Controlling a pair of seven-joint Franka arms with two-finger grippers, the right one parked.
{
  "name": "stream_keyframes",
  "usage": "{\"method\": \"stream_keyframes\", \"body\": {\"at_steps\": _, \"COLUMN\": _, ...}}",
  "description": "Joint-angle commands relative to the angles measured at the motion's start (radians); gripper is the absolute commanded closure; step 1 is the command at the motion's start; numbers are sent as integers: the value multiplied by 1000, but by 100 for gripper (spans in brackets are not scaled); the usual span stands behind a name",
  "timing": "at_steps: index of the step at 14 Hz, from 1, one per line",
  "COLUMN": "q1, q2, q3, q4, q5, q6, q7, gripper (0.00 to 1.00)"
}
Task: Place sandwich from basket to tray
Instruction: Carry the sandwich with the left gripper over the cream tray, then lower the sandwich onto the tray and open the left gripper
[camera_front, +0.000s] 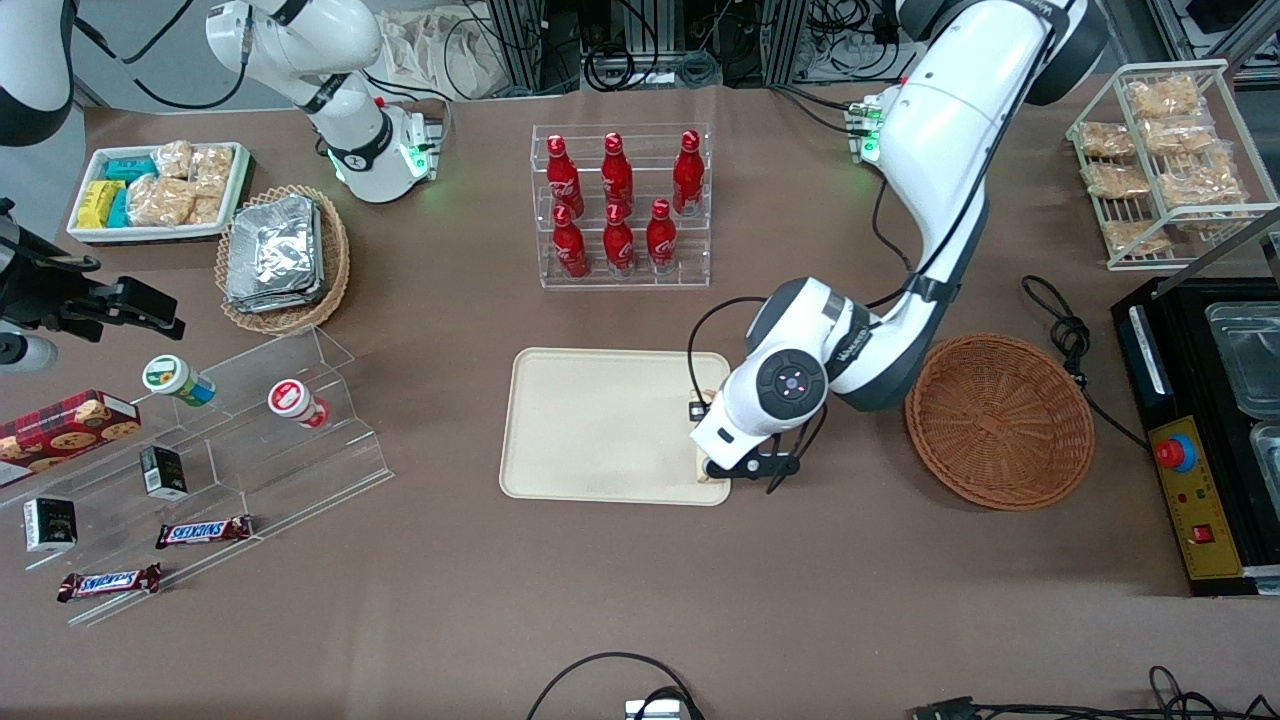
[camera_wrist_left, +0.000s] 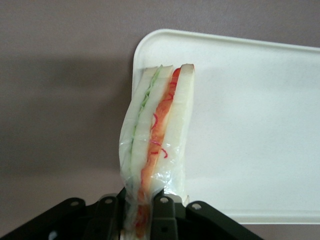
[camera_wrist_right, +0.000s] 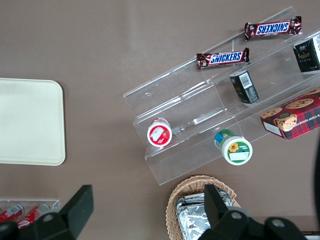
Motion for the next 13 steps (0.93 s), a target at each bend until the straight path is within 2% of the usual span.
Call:
{"method": "stream_keyframes", "body": {"at_steps": 1, "q1": -5, "q2": 8, "q3": 10, "q4": 13, "q5": 15, "q6": -14, "q7": -27, "gripper": 85}}
{"method": "stream_keyframes", "body": {"at_steps": 5, "q1": -44, "q2": 15, "q3": 12, "q4": 13, "q5": 47, "q6": -14, "q7": -117, "gripper": 83}}
{"method": "stream_keyframes", "body": {"at_steps": 9, "q1": -43, "q2": 25, "q3": 12, "q4": 11, "q5": 47, "q6": -16, "q7": -118, "gripper": 79}}
{"method": "stream_keyframes", "body": {"at_steps": 10, "q1": -45, "q2": 25, "q3": 10, "q4": 9, "q5": 47, "q6": -19, "q7": -114, "gripper": 71}}
{"method": "stream_keyframes", "body": {"at_steps": 11, "q1": -45, "q2": 25, "q3": 12, "q4": 5, "q5": 46, "q6": -19, "q7": -113, "gripper": 20}}
{"method": "stream_keyframes", "body": {"at_steps": 12, "q1": -45, "q2": 23, "q3": 10, "q4": 5, "q5": 52, "q6": -24, "q7": -113, "gripper": 0}}
{"method": "stream_keyframes", "body": {"at_steps": 13, "q1": -45, "q2": 20, "q3": 10, "q4": 5, "q5": 53, "q6": -27, "q7": -116, "gripper": 0}}
